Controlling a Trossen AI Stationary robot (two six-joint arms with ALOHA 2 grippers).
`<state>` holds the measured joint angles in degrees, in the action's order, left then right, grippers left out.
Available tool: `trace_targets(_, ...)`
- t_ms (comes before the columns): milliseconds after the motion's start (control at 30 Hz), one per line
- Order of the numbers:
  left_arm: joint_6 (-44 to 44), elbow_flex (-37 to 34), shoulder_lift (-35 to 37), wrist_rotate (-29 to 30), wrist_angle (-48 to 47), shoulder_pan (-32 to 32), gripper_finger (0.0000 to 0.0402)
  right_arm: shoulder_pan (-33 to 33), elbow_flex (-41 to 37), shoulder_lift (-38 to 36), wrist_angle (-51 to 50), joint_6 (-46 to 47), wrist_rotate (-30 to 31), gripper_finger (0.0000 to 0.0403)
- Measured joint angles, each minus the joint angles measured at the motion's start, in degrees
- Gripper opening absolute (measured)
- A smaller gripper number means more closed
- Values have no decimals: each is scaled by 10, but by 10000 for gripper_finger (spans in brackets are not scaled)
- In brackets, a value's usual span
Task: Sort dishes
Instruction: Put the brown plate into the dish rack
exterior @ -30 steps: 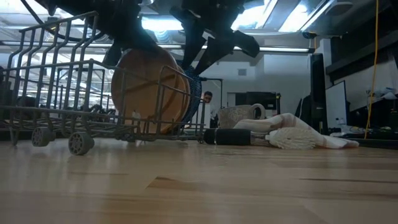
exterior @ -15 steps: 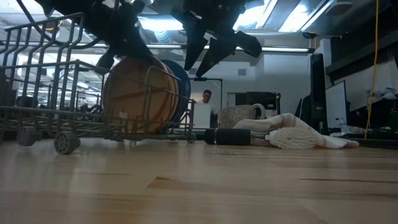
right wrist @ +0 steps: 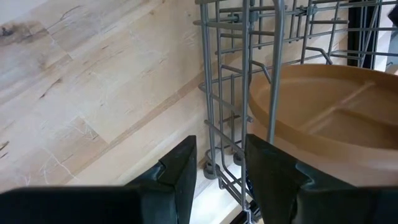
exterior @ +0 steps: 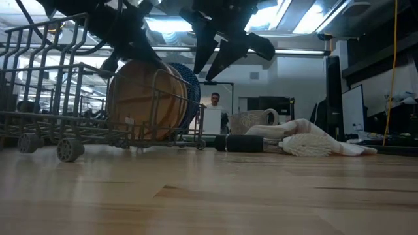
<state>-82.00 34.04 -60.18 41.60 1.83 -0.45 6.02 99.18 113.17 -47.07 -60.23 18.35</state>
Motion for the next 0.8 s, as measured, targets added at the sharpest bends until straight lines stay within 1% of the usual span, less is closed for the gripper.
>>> trace_targets(167,60,1,2,6,-52,1,1,0,0,0,0,0,0,138)
trace_targets(400,100,0,1,1,-51,1,4,0,0,0,1,0,0,138)
trace_targets(533,144,0,1,0,-52,1,25,0,0,0,1,0,0,138)
trace_targets(800,283,0,0,-2,-54,1,85,0,0,0,3,-1,0,138)
